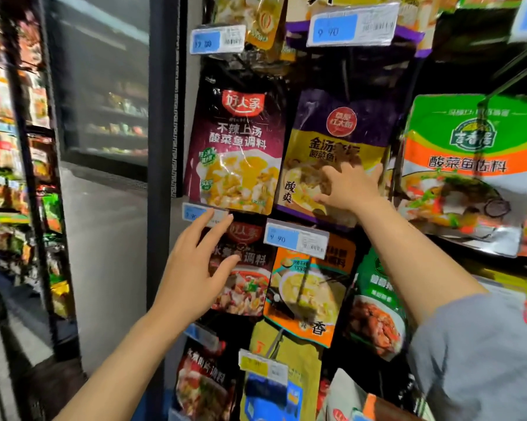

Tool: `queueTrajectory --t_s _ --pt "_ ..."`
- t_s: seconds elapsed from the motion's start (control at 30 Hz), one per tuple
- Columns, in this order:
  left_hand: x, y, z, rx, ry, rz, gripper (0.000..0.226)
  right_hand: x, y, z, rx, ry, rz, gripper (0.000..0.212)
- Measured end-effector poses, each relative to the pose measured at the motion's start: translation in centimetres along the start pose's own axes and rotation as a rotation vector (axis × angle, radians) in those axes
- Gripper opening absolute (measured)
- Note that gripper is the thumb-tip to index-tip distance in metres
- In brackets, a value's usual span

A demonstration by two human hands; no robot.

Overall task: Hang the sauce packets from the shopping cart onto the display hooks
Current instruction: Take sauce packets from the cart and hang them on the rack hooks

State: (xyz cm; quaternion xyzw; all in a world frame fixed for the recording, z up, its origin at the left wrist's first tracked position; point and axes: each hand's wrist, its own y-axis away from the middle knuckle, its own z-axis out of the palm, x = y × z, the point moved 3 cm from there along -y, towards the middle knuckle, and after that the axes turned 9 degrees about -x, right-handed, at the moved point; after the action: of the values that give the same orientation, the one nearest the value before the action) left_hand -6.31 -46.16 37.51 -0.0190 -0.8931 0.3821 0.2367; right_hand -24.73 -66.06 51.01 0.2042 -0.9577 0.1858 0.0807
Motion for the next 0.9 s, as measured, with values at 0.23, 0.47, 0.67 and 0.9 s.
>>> queueTrajectory --t_s 0.23,0.47,0.67,0.9 --pt "0.4 1.5 0.0 0.047 -0.017 -0.044 0.044 -3.2 6.7 -2.9 0.436 -0.450 -0.380 0.035" --pt "-1.8 7.8 -1.4 0.077 -0.028 -0.231 0.032 -12.6 15.6 0.4 0.238 -0.742 -0.855 0.027" --pt "-6.3 21.4 -3.7 0.070 -0.144 -0.679 0.043 -22.8 19.2 10.4 -0.239 -0.835 -0.994 0.023" --pt "-5.7 40.3 -6.1 -0.032 -0.350 -1.215 0.032 -34.0 28.4 20.4 -0.851 -0.753 -1.219 0.032"
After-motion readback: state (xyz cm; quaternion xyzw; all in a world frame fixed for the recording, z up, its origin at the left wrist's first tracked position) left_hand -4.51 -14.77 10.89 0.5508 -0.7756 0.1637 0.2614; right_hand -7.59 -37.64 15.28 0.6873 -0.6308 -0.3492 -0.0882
